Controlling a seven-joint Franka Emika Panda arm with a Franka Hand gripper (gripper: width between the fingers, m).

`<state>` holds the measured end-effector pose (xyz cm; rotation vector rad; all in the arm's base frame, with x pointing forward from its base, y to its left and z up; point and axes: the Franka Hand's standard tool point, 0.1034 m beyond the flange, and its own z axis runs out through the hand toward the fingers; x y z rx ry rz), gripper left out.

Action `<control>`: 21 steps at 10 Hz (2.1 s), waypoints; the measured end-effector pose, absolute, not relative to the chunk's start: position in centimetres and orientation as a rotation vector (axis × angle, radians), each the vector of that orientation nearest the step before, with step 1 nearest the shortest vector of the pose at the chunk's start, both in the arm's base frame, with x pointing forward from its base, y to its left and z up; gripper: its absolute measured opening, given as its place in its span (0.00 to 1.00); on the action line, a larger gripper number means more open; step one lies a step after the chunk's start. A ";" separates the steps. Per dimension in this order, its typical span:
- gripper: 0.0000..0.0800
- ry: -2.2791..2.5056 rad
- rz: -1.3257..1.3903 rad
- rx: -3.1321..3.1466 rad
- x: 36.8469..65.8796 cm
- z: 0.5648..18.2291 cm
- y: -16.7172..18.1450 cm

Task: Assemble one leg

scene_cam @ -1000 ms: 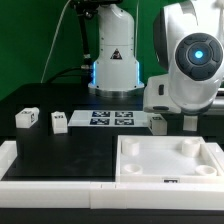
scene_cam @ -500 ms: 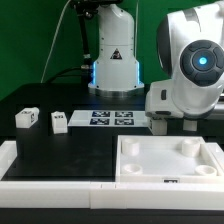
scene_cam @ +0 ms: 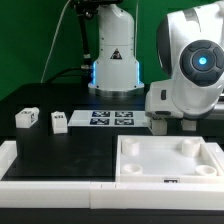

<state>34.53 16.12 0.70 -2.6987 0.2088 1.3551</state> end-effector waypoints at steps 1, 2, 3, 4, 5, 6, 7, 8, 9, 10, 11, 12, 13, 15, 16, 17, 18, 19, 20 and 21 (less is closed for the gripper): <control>0.36 0.209 1.355 -2.699 34.5 0.7 16.1; 0.36 0.209 1.355 -2.699 34.5 0.7 16.1; 0.36 0.205 1.353 -2.697 34.7 0.9 16.0; 0.36 0.164 1.382 -2.672 35.4 2.8 15.6; 0.36 0.155 1.385 -2.664 36.3 5.1 15.5; 0.36 0.143 1.381 -2.663 37.1 7.2 15.4; 0.36 0.134 1.348 -2.681 37.9 8.9 15.4; 0.36 0.116 1.293 -2.712 38.6 10.1 15.5; 0.36 0.120 1.298 -2.712 38.2 9.7 15.4; 0.36 0.132 1.211 -2.748 38.9 9.1 15.6; 0.36 0.144 0.990 -2.833 39.8 9.3 15.7; 0.36 0.148 0.849 -2.882 39.6 9.5 15.6; 0.36 0.133 0.732 -2.916 40.0 9.4 15.2; 0.36 0.075 0.393 -2.999 42.8 9.7 13.1; 0.36 0.033 0.246 -3.027 44.0 10.4 12.7; 0.36 0.008 0.120 -3.040 45.4 11.2 12.4; 0.36 -0.012 -0.087 -3.040 47.2 12.1 12.4; 0.36 -0.006 -0.282 -3.020 47.1 11.9 12.6; 0.36 -0.016 -0.424 -2.996 46.8 11.8 12.8; 0.36 -0.021 -0.592 -2.955 47.0 12.1 13.0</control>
Offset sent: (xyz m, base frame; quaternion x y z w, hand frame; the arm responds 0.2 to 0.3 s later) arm 0.0278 -0.0273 0.0661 -0.0357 -0.0215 -0.0733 0.9964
